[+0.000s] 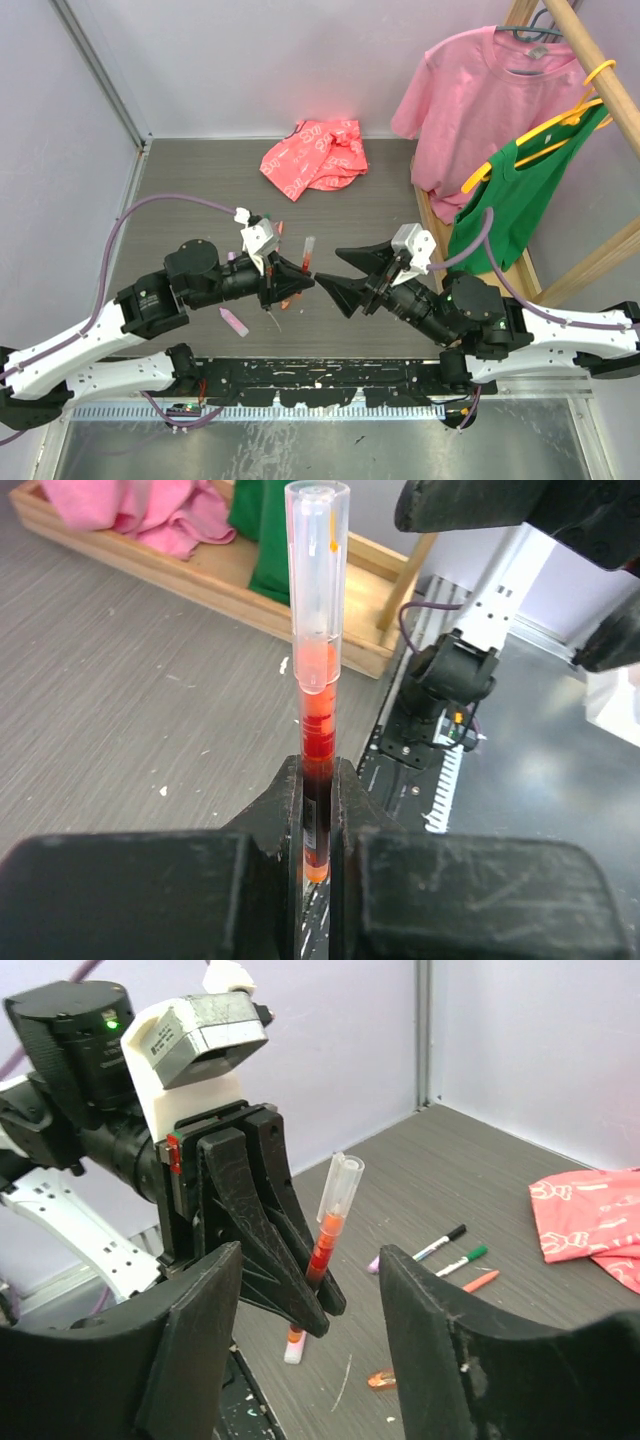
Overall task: Insert the pens into the pen caps
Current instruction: Place the pen at the center of the board.
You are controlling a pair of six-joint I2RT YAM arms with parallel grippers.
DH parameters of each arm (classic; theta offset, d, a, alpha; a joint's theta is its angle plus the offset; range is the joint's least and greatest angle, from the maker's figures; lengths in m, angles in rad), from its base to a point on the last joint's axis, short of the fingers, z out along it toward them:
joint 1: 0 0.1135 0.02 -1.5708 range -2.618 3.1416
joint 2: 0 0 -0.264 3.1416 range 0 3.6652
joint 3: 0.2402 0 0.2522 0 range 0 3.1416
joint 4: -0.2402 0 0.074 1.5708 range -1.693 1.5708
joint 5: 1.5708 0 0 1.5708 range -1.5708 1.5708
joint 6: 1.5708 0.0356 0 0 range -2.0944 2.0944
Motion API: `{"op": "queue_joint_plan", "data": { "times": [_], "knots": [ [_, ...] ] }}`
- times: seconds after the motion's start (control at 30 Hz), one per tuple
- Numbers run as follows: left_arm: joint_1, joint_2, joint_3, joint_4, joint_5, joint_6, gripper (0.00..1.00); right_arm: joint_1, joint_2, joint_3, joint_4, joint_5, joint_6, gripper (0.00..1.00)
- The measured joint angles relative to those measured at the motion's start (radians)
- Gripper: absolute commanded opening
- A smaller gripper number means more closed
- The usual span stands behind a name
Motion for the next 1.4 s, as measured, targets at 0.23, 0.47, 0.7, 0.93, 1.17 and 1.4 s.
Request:
{"op": "queue_joint_plan", "data": {
  "times": [0.23, 0.47, 0.7, 0.93, 1.17, 1.4],
  "knots": [
    [0.0, 0.003, -0.003, -0.071, -0.133, -0.007, 0.0, 0.0, 0.043, 0.0, -0.054, 0.089, 0.021, 0.7],
    [0.005, 0.009, -0.024, -0.114, -0.263, -0.035, 0.0, -0.164, 0.086, 0.001, -0.113, 0.023, 0.076, 0.72],
    [0.006, 0.007, -0.048, -0.175, -0.376, -0.068, 0.0, -0.5, 0.129, -0.024, -0.145, -0.195, 0.214, 0.87],
    [0.007, 0.048, -0.051, -0.227, -0.426, -0.094, 0.0, -0.732, 0.101, -0.156, -0.165, -0.274, 0.338, 0.99],
    [0.088, 0.147, -0.062, -0.227, -0.388, -0.103, 0.0, -0.741, 0.01, -0.232, -0.227, -0.275, 0.407, 0.99],
    [0.281, 0.325, -0.058, -0.182, -0.265, -0.106, 0.0, -0.741, -0.079, -0.34, -0.276, -0.243, 0.52, 0.99]
  ]
}}
